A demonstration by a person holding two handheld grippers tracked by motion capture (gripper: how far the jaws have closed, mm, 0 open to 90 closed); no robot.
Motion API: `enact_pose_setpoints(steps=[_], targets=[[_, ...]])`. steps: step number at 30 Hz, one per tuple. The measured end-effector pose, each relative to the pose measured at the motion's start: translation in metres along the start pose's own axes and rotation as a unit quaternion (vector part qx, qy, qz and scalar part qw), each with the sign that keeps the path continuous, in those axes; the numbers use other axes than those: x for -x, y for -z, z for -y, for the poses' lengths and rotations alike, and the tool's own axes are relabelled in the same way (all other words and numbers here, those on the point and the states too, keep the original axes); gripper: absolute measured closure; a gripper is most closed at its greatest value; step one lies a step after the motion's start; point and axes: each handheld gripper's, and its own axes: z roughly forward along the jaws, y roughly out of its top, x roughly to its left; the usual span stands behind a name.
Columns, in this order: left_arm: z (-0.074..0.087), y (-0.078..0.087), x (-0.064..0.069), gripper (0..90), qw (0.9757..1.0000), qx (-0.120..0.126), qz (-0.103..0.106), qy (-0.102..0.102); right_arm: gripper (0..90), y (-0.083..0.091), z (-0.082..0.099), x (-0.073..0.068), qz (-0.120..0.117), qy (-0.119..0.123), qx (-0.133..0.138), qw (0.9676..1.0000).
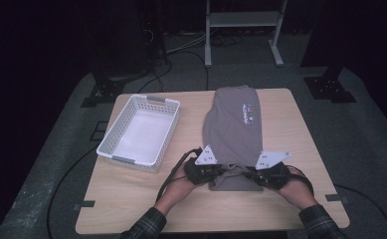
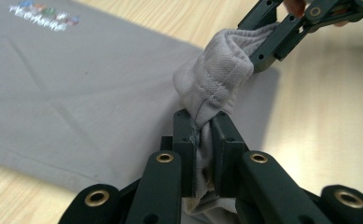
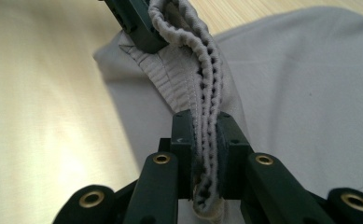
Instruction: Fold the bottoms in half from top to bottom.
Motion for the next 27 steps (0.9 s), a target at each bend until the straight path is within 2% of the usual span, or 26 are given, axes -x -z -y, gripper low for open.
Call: enact_pose_setpoints(steps=[5, 10, 12, 18, 22, 27], targets=[[0.006, -0.017, -0.012, 82.3, 0.9996, -0.024, -0.011, 0.002, 79.3, -0.021, 0.004, 0.014, 0.003, -0.011, -0.02, 0.9997], [0.014, -0.033, -0.019, 82.3, 0.9986, -0.053, -0.007, 0.008, 79.3, -0.039, 0.009, 0.021, -0.004, -0.008, -0.05, 0.9987], [0.016, -0.036, -0.021, 82.4, 0.9985, -0.054, -0.002, 0.012, 79.3, -0.044, 0.012, 0.022, -0.01, -0.009, -0.061, 0.9981], [0.016, -0.035, -0.02, 82.6, 0.998, -0.06, 0.011, 0.015, 79.3, -0.044, 0.015, 0.021, -0.023, -0.023, -0.06, 0.9977], [0.018, -0.032, -0.016, 82.7, 0.9977, -0.064, 0.021, 0.011, 79.3, -0.042, 0.016, 0.017, -0.032, -0.02, -0.062, 0.9974], [0.02, -0.026, -0.004, 82.7, 0.9967, -0.072, 0.037, 0.004, 79.3, -0.036, 0.018, 0.006, -0.046, -0.013, -0.066, 0.9967]])
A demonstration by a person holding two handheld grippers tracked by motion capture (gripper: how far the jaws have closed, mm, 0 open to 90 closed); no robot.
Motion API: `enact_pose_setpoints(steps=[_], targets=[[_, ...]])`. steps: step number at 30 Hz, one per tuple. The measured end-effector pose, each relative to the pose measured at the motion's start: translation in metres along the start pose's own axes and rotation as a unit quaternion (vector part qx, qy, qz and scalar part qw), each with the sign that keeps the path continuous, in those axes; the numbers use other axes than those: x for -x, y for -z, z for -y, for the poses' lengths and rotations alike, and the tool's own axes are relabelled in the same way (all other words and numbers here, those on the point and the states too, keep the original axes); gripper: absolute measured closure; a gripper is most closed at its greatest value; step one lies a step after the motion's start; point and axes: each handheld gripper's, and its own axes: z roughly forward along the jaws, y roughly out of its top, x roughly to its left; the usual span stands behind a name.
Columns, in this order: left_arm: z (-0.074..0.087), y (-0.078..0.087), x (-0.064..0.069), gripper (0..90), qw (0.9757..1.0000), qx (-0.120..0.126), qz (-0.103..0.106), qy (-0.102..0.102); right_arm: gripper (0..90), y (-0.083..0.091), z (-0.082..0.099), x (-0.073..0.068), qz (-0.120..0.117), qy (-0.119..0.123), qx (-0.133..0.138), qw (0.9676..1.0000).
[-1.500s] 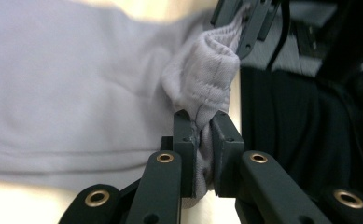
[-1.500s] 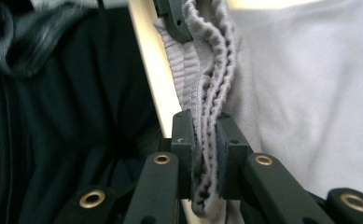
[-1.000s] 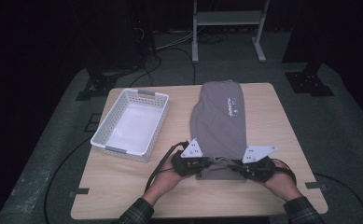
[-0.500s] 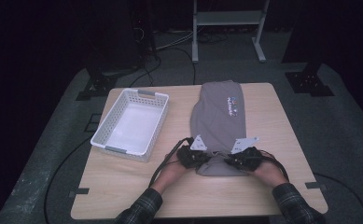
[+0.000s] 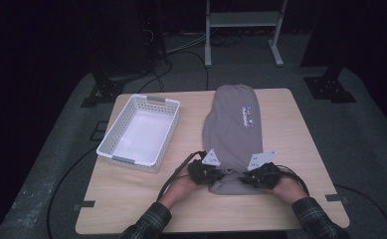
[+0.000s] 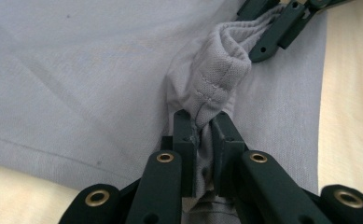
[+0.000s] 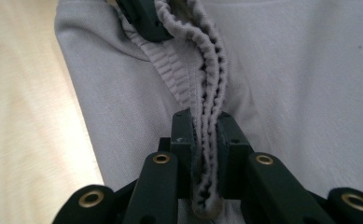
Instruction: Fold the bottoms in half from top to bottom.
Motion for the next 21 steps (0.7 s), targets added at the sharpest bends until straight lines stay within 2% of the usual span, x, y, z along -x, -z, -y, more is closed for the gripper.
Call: enact_pose_setpoints(steps=[7, 21], targets=[[0.007, 0.009, 0.018, 82.6, 0.9998, -0.012, 0.016, -0.008, 79.2, 0.005, 0.004, -0.02, -0.019, 0.014, -0.004, 0.9997], [0.03, 0.033, 0.071, 82.7, 0.9975, -0.031, 0.053, -0.034, 79.2, 0.016, 0.013, -0.075, -0.066, 0.056, -0.006, 0.9963]])
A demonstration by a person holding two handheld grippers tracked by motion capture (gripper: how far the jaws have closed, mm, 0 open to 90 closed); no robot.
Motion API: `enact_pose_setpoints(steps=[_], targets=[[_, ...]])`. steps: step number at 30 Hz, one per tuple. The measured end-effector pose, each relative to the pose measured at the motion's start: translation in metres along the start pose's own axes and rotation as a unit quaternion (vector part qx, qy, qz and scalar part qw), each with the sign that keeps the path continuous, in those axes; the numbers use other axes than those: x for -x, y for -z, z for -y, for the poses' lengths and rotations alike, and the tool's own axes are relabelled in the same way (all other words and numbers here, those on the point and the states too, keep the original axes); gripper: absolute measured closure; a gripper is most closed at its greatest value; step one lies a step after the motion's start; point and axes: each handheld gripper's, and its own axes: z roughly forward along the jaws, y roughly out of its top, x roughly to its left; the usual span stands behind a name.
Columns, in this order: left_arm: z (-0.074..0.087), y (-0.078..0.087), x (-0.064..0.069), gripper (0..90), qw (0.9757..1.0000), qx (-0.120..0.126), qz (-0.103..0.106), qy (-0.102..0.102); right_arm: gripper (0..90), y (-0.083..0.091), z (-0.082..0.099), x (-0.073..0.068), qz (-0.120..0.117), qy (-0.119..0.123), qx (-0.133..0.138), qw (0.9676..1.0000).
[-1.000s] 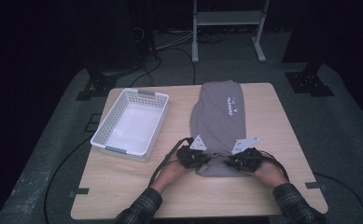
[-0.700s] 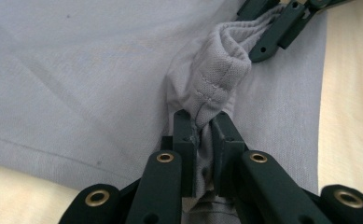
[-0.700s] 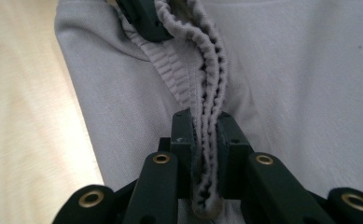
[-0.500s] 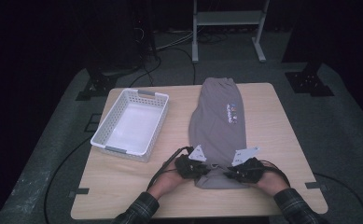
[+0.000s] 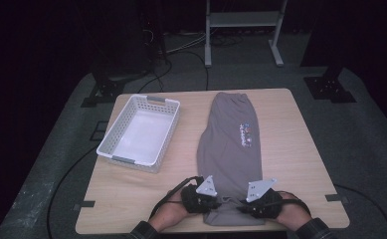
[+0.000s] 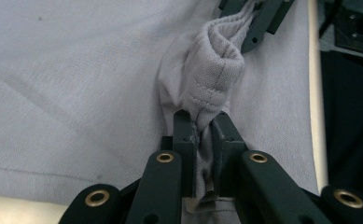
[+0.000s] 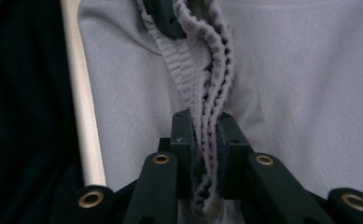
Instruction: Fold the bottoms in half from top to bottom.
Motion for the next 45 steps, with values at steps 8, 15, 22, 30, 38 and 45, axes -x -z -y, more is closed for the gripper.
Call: enact_pose_setpoints(steps=[8, 15, 22, 30, 38, 45], targets=[[-0.004, 0.009, 0.007, 82.6, 0.9999, 0.006, 0.009, -0.002, 79.1, 0.007, -0.001, -0.013, -0.006, 0.002, 0.006, 1.0], [-0.025, 0.027, -0.022, 82.2, 0.9985, 0.047, -0.027, 0.007, 78.9, 0.024, -0.015, 0.011, 0.021, -0.01, 0.043, 0.9988], [-0.043, 0.031, -0.056, 81.6, 0.9956, 0.065, -0.063, 0.024, 78.7, 0.032, -0.032, 0.046, 0.062, -0.023, 0.054, 0.9964], [-0.055, 0.018, -0.092, 81.3, 0.9932, 0.06, -0.093, 0.036, 78.3, 0.025, -0.043, 0.082, 0.096, -0.047, 0.044, 0.9933], [-0.06, -0.002, -0.122, 80.4, 0.9921, 0.039, -0.107, 0.053, 77.7, 0.008, -0.043, 0.112, 0.112, -0.072, 0.027, 0.9907], [-0.058, -0.017, -0.138, 68.4, 0.9885, 0.024, -0.131, 0.072, 64.4, -0.009, -0.036, 0.133, 0.125, -0.098, 0.022, 0.9871]])
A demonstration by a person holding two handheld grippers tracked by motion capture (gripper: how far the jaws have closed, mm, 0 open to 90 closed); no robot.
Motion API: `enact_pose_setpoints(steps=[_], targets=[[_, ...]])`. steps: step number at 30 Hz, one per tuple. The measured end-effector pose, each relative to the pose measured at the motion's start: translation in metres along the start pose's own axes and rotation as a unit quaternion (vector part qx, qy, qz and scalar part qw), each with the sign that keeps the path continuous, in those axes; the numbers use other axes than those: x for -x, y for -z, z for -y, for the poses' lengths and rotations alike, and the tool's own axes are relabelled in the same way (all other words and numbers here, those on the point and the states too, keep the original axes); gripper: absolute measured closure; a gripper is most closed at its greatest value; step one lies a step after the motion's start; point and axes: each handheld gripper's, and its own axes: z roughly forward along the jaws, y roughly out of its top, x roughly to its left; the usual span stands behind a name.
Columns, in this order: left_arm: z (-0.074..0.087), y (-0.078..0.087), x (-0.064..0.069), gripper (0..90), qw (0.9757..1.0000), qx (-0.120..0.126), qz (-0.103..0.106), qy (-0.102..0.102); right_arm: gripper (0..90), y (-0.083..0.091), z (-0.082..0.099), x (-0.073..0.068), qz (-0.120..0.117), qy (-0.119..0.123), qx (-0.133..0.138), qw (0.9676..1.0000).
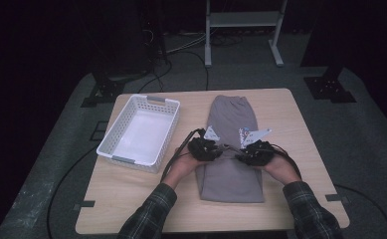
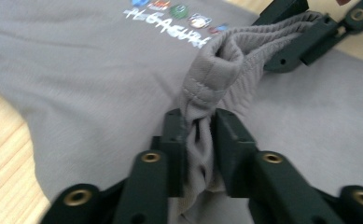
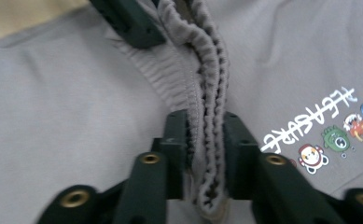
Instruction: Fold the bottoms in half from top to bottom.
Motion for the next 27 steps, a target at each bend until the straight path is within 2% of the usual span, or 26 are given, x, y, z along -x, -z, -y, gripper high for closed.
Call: enact_pose_setpoints(steps=[1, 3, 6, 8, 13, 17, 21, 23, 25, 27], targets=[[0.001, 0.0, 0.0, 62.9, 1.0, 0.001, -0.003, 0.006, 59.6, -0.001, 0.001, 0.001, 0.004, -0.002, 0.004, 1.0], [0.002, 0.005, -0.001, 57.6, 0.9999, 0.011, -0.002, 0.008, 53.5, 0.002, 0.0, 0.001, 0.013, -0.004, 0.012, 0.9998], [0.003, 0.015, -0.002, 47.6, 0.9996, 0.022, -0.013, 0.011, 52.5, 0.013, 0.0, 0.001, 0.017, -0.007, 0.031, 0.9994], [0.004, 0.024, -0.001, 42.6, 0.9995, 0.028, -0.009, 0.014, 51.7, 0.021, 0.0, -0.001, 0.019, -0.004, 0.037, 0.9991], [0.015, 0.042, 0.011, 42.3, 0.9993, 0.036, -0.004, 0.002, 51.4, 0.038, 0.006, -0.012, 0.014, 0.003, 0.051, 0.9986], [0.028, 0.049, 0.026, 47.3, 0.999, 0.045, 0.008, -0.001, 58.8, 0.045, 0.013, -0.023, -0.001, 0.01, 0.059, 0.9982], [0.04, 0.05, 0.039, 54.0, 0.9989, 0.041, 0.022, -0.006, 70.4, 0.043, 0.018, -0.033, -0.025, 0.015, 0.054, 0.9981], [0.044, 0.051, 0.046, 54.8, 0.9986, 0.041, 0.034, -0.001, 75.0, 0.04, 0.02, -0.038, -0.03, 0.018, 0.05, 0.9981], [0.048, 0.051, 0.053, 55.8, 0.9981, 0.041, 0.046, -0.002, 75.1, 0.037, 0.022, -0.042, -0.039, 0.023, 0.039, 0.9982], [0.052, 0.052, 0.06, 55.7, 0.9982, 0.029, 0.05, -0.015, 71.1, 0.035, 0.025, -0.044, -0.049, 0.024, 0.033, 0.998]])
